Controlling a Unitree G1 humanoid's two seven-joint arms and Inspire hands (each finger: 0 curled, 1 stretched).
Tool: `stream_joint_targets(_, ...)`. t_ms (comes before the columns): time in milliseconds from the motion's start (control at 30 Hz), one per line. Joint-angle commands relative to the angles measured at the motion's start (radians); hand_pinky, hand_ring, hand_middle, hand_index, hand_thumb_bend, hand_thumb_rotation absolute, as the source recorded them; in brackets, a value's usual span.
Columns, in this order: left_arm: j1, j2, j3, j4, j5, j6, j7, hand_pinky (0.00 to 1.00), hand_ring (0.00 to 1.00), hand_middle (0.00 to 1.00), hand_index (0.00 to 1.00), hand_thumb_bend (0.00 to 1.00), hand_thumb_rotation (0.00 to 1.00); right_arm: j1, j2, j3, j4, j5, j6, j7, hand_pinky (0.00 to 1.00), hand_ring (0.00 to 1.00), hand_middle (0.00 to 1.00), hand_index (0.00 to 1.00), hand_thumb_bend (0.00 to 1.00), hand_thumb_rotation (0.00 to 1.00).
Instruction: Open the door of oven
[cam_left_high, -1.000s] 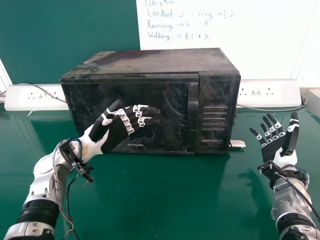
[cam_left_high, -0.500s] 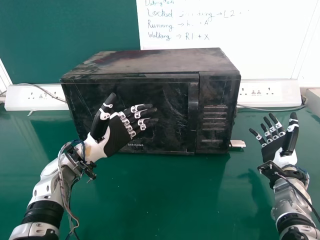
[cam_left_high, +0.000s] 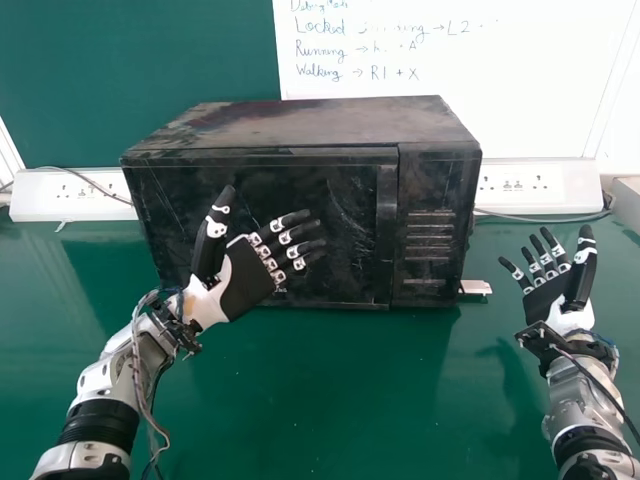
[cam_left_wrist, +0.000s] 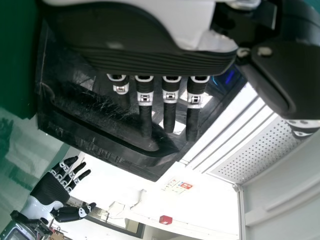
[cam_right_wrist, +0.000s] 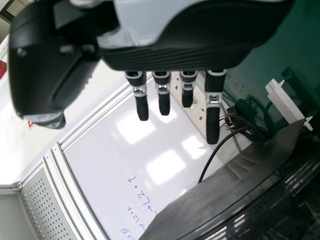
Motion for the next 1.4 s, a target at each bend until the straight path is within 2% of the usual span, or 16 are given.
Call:
stream_joint_targets(0,-0.009,-0.012,0.011,-0.002,-0.010,0.003,0.004,0.63,0.87,0.98,0.94,0.83,0.73,-0.004,0.008,0.004,-0.007,0.001,-0.016,0.004,0.70,0.91,0.93,0.84,1.00,0.81)
stream_joint_targets(167,-0.002,-0.028,0.002,-0.013,0.008,-0.018,0.023,0.70,0.90,0.97,0.94,0.85,0.78,-0.003,0.008,0.013,-0.007,-0.010,-0.030,-0.004,0.80,0.98,0.96,0.84,1.00,0.83)
stream_joint_targets(633,-0.010,-0.056,0.002,0.005,0.004,0.034,0.047,0.76,0.96,0.98,0.95,0.89,0.83,-0.003,0.009,0.009,-0.004,-0.017,-0.033,-0.001,0.84,1.00,0.99,0.86,1.00,0.83)
stream_joint_targets(1000,-0.040,-0.065,-0.011,0.094,0.057,-0.026,0.057,0.76,0.95,0.98,0.97,0.92,0.85,-0.004,0.015,0.009,-0.005,-0.016,-0.032,-0.001,0.83,1.00,0.99,0.86,1.00,0.83)
stream_joint_targets(1133,-0.044,-0.064,-0.015,0.086,0.076,-0.063,0.057,0.72,0.94,0.96,0.94,0.93,0.85,-0.006,0.017,0.005,-0.005,-0.009,-0.029,0.010,0.83,1.00,0.99,0.86,1.00,0.83)
stream_joint_targets(1367,-0.053,-0.091,-0.023,0.080,0.096,-0.092,0.087,0.75,0.92,0.95,0.94,0.92,0.85,-0.006,0.017,0.009,-0.006,-0.014,-0.031,0.000,0.81,0.99,0.99,0.86,1.00,0.83)
